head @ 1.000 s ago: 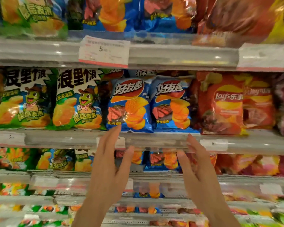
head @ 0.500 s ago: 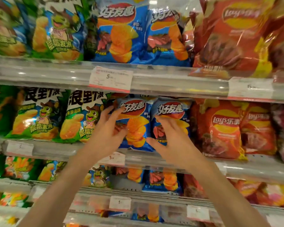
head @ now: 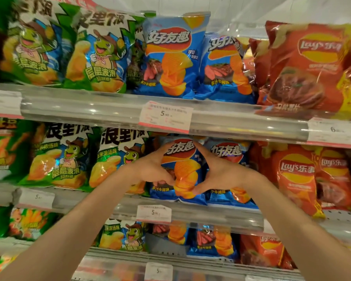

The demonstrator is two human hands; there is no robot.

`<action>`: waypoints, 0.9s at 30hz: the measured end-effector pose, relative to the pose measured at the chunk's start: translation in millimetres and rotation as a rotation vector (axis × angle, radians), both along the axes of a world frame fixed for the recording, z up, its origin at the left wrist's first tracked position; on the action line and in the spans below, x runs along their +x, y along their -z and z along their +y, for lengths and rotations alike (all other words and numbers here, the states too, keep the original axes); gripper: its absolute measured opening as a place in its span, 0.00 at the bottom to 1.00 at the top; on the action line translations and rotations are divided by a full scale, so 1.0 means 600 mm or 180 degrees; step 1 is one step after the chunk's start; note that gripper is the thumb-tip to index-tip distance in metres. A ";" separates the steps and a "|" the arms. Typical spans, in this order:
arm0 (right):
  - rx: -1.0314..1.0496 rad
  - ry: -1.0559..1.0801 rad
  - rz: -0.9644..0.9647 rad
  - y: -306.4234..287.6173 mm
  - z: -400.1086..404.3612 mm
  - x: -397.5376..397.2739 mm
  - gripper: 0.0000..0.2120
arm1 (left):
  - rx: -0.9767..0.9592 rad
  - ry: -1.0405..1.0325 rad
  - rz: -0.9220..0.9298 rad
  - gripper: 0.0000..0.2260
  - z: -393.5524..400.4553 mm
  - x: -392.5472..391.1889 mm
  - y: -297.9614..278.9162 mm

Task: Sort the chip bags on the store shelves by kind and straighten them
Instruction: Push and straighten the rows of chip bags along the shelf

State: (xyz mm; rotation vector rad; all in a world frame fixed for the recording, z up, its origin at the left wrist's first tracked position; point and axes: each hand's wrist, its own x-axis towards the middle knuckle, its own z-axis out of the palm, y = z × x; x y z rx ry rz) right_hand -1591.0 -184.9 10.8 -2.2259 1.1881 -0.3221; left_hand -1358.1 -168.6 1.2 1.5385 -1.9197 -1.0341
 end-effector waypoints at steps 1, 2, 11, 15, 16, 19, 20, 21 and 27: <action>-0.0038 0.0004 -0.0054 0.005 0.001 0.001 0.68 | 0.0023 0.0021 0.0044 0.54 0.000 0.001 0.001; -0.0066 -0.0005 -0.0134 0.010 0.001 0.003 0.69 | 0.0009 0.0013 0.0098 0.56 -0.003 0.003 0.004; -0.0716 0.0114 -0.0203 0.027 0.011 0.004 0.65 | -0.0859 -0.0208 -0.0630 0.62 0.016 0.009 0.020; -0.0893 0.0112 -0.0162 0.031 0.014 0.016 0.67 | -0.1049 -0.0187 -0.0928 0.63 0.019 0.012 0.025; -0.0881 0.0090 -0.0167 0.034 0.012 0.019 0.67 | -0.1104 -0.0177 -0.0982 0.63 0.020 0.012 0.027; -0.0801 0.0118 -0.0115 0.037 0.012 0.024 0.68 | -0.1248 -0.0121 -0.1161 0.63 0.024 0.015 0.030; -0.0798 0.0144 -0.0061 0.035 0.015 0.025 0.68 | -0.1303 -0.0082 -0.1250 0.62 0.026 0.018 0.029; -0.0787 0.0168 0.0018 0.032 0.019 0.025 0.68 | -0.1346 -0.0048 -0.1336 0.61 0.029 0.021 0.028; -0.1854 0.0780 0.0747 0.030 0.049 0.047 0.51 | -0.3082 -0.0528 -0.2045 0.28 0.052 0.050 0.034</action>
